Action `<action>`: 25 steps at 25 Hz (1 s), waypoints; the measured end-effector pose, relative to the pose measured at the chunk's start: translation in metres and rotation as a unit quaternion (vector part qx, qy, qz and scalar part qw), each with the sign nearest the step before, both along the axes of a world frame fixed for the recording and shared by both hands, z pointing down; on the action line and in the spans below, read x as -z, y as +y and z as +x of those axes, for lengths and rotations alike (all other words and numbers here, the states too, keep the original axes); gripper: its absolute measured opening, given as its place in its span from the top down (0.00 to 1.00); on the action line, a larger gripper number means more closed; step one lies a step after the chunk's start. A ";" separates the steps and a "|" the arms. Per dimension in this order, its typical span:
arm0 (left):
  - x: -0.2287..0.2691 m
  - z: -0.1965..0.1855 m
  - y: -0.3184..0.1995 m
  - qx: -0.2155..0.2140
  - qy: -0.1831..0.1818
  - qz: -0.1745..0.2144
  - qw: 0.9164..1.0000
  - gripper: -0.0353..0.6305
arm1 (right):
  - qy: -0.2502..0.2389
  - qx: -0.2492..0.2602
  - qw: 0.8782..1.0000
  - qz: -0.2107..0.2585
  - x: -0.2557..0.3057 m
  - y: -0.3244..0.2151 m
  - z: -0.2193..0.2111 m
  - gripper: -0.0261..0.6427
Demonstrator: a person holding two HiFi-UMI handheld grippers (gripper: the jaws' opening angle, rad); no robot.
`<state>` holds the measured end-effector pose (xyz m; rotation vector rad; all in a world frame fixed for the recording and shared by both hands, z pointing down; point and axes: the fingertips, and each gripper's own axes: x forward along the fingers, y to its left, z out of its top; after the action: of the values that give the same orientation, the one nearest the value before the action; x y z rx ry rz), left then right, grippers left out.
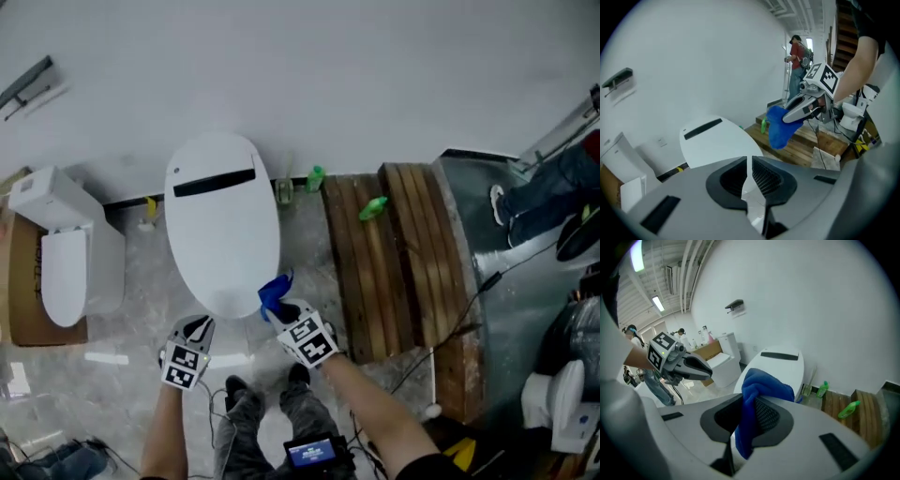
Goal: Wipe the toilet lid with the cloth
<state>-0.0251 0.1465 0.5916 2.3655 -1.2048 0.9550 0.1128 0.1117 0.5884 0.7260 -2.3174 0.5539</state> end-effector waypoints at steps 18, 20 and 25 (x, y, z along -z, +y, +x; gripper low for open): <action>0.278 -0.016 0.027 0.050 0.099 0.107 0.988 0.93 | -0.081 0.015 0.991 0.107 0.282 0.009 -0.036 0.88; 0.285 -0.009 0.031 0.042 0.103 0.112 0.988 0.93 | -0.084 0.015 0.990 0.109 0.285 0.014 -0.034 0.88; 0.290 0.014 0.039 0.009 0.135 0.115 0.984 0.93 | -0.079 0.014 0.991 0.106 0.280 0.022 -0.033 0.88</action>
<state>-0.0115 0.1860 0.3021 2.5529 -1.2818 0.4881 0.0795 0.1337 0.3088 0.7702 -2.5564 0.3675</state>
